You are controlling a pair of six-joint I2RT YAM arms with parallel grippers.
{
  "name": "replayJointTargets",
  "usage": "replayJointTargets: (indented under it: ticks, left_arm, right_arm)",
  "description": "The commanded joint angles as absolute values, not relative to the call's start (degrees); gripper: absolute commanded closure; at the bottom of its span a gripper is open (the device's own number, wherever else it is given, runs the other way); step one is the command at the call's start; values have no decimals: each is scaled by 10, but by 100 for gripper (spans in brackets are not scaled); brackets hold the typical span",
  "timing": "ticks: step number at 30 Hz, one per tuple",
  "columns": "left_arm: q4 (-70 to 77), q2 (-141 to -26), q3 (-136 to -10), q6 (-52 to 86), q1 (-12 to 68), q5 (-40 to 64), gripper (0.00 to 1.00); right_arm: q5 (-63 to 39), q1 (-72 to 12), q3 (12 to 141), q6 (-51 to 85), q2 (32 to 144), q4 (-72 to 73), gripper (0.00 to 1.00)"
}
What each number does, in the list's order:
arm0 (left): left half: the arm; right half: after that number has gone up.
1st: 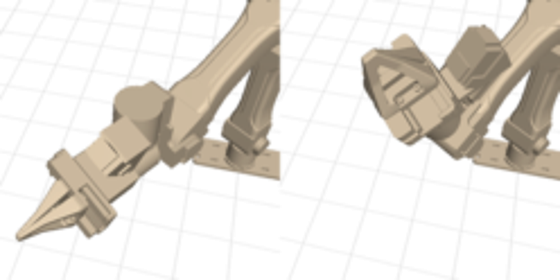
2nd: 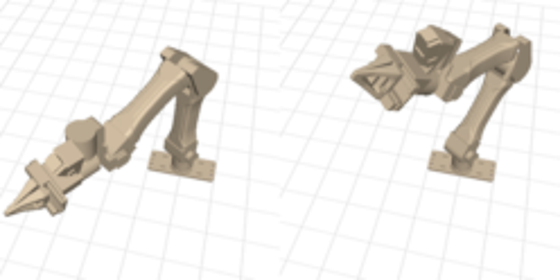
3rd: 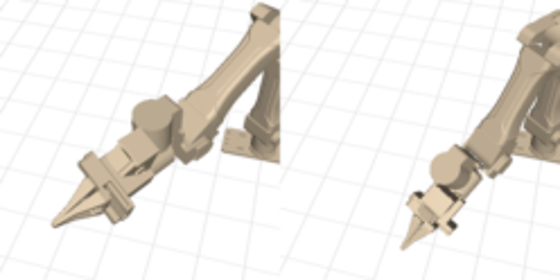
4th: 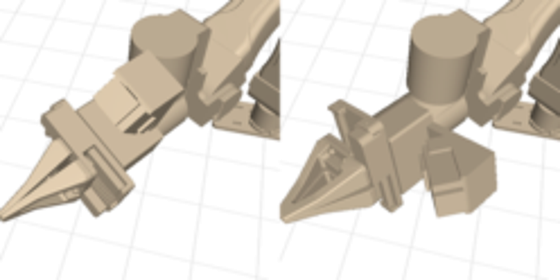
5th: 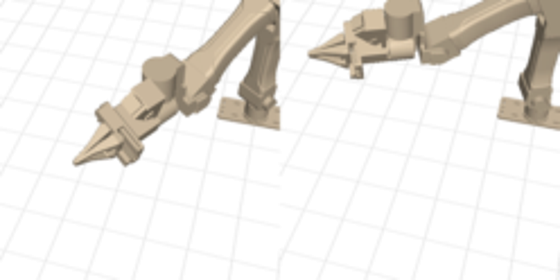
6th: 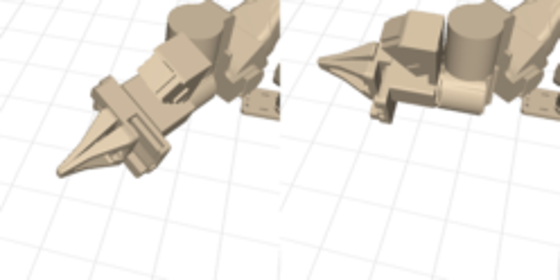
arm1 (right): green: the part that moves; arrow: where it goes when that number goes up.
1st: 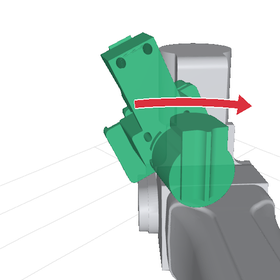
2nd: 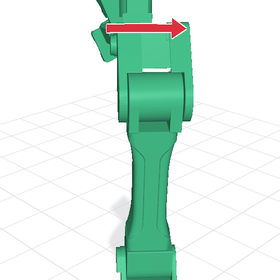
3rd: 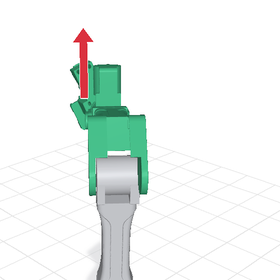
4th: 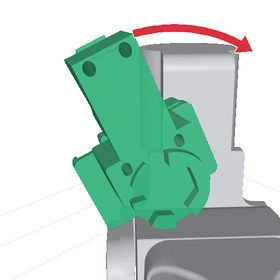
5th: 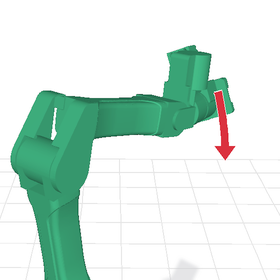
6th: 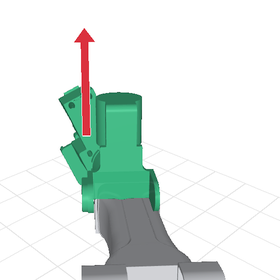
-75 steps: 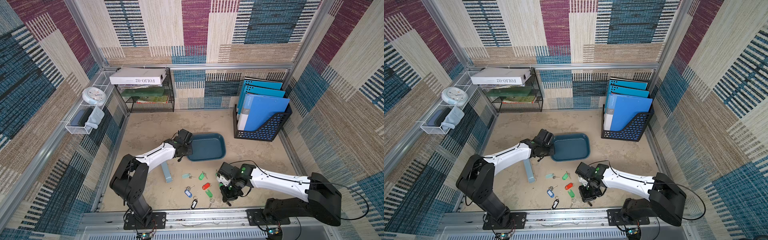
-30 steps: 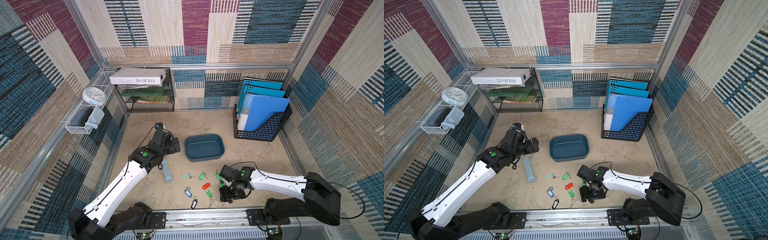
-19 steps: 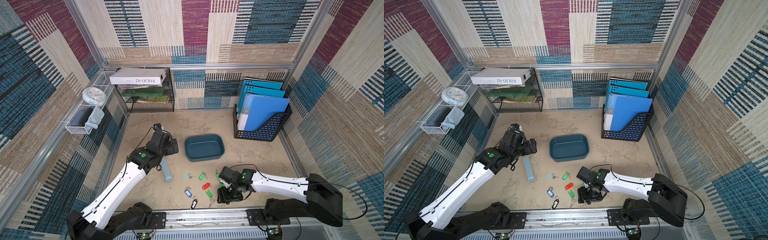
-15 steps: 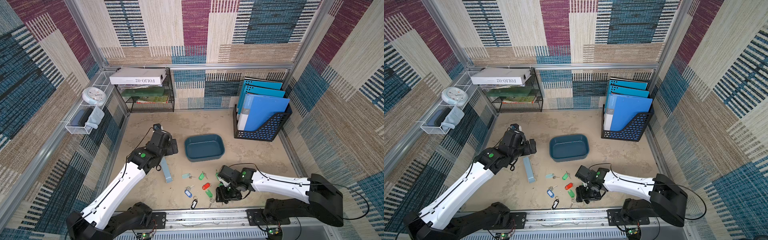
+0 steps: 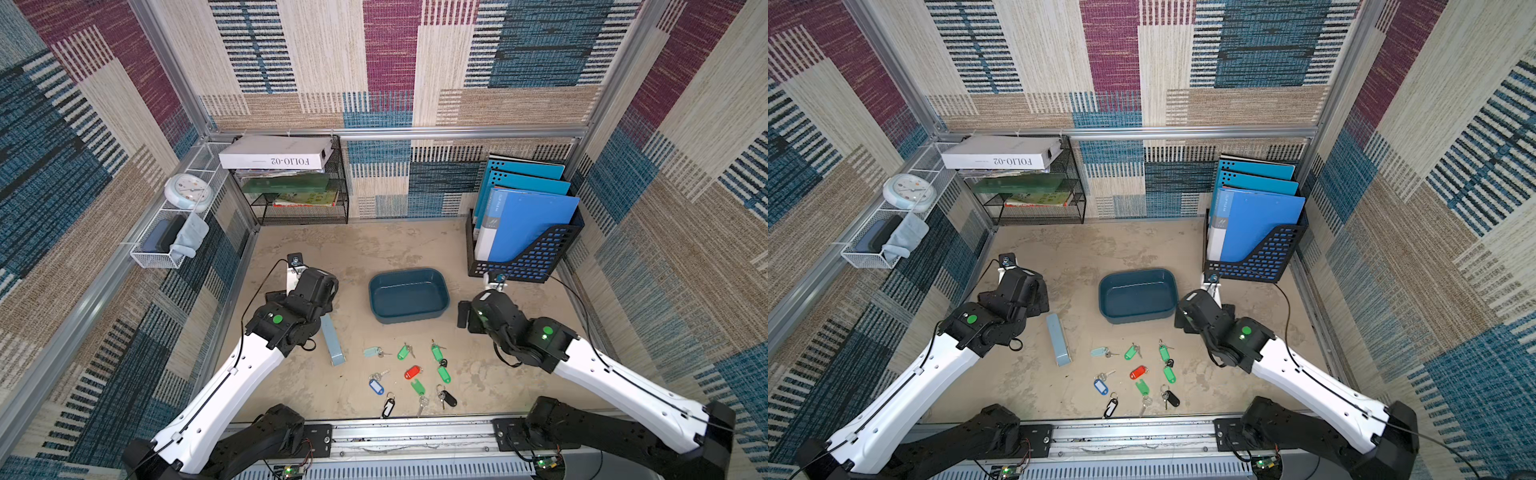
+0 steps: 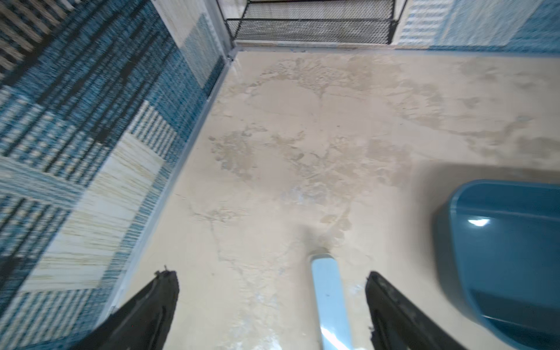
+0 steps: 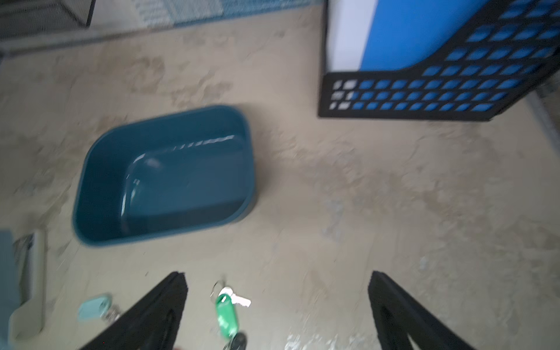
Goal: Take the keys out of the storage box
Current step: Reset both arms
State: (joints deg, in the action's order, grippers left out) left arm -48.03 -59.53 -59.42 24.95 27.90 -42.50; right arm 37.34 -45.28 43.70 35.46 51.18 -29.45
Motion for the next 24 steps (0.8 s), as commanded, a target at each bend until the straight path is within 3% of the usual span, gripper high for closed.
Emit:
replayJointTargets:
  ticks: [1, 5, 8, 10, 13, 17, 22, 24]
  left_arm:
    - [-448, -596, -563, 178, 279, -521, 1]
    - [-348, -577, -510, 131, 270, -517, 1]
    - [-234, -554, -445, 83, 224, -466, 1]
    - [-241, -557, -438, 142, 189, -475, 1]
    - [-229, -580, -411, 234, 173, -532, 1]
    - [-98, -640, -341, 262, 173, -555, 1]
    - [41, -730, -302, 195, 173, -551, 1]
    - [83, -740, -302, 135, 173, -491, 4]
  right_arm:
    - [519, -424, 319, 178, 425, -34, 1]
    - [528, -367, 182, 17, 324, 131, 1]
    - [489, -294, 140, 22, 293, 150, 1]
    - [418, -246, 114, 42, 299, 190, 1]
    - [342, -197, 87, 47, 363, 285, 1]
    - [300, -145, 117, 19, 526, 358, 1]
    - [240, -102, 112, -10, 647, 481, 1]
    - [198, -82, 103, -16, 679, 525, 1]
